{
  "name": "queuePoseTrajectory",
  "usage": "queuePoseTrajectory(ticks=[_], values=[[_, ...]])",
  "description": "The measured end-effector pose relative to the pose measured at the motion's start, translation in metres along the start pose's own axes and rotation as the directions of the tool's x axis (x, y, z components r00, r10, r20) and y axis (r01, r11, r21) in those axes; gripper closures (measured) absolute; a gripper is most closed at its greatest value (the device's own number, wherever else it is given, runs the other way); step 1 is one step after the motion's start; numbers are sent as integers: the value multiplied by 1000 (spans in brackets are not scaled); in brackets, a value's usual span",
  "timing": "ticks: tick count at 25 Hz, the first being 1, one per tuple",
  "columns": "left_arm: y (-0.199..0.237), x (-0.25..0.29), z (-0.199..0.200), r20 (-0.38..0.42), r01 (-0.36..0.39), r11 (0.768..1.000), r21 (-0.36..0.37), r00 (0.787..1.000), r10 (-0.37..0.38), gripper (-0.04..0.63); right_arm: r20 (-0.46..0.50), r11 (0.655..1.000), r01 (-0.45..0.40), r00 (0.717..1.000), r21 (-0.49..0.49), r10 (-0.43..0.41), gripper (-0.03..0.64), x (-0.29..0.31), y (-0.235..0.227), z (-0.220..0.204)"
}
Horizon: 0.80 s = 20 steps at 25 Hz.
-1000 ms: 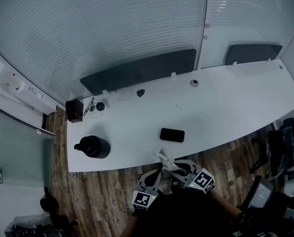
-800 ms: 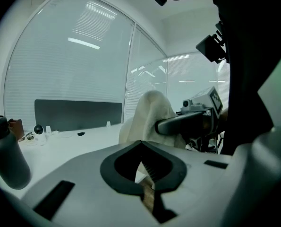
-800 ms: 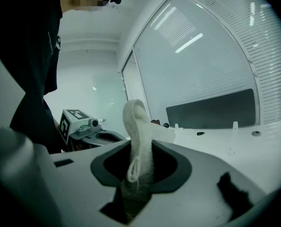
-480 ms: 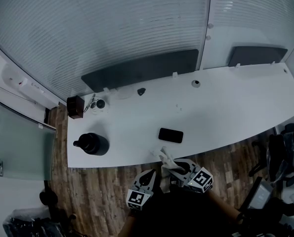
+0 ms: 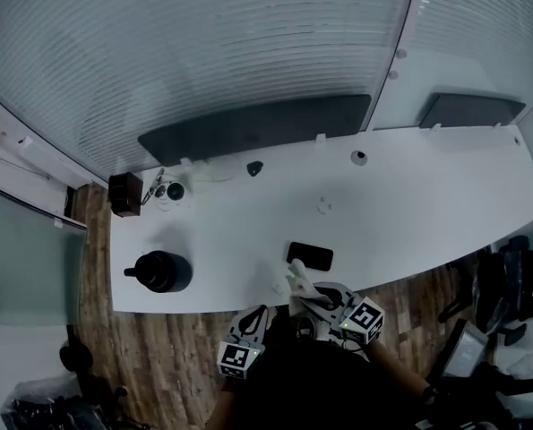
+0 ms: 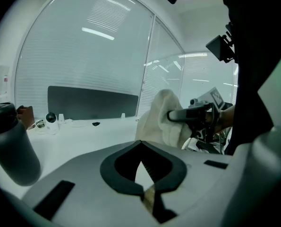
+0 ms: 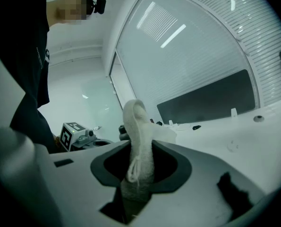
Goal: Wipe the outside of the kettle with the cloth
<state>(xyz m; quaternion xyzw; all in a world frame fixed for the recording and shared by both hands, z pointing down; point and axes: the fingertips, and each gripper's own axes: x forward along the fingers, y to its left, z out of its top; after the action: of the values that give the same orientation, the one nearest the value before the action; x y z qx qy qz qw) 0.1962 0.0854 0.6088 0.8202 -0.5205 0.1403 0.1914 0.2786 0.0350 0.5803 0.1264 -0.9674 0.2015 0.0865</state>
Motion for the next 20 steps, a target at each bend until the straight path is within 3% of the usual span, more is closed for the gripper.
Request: queuePoseTrajectory(ticks=[9, 14, 20], values=[[42, 53, 70, 80, 97, 986, 134, 991, -109, 592, -30, 995, 32, 999, -93, -35, 512, 46, -39, 53], [54, 62, 85, 112, 131, 979, 156, 982, -150, 592, -41, 992, 22, 999, -128, -27, 515, 74, -46, 67], [65, 75, 85, 88, 96, 988, 119, 990, -107, 592, -46, 991, -12, 999, -131, 6, 517, 79, -57, 73]])
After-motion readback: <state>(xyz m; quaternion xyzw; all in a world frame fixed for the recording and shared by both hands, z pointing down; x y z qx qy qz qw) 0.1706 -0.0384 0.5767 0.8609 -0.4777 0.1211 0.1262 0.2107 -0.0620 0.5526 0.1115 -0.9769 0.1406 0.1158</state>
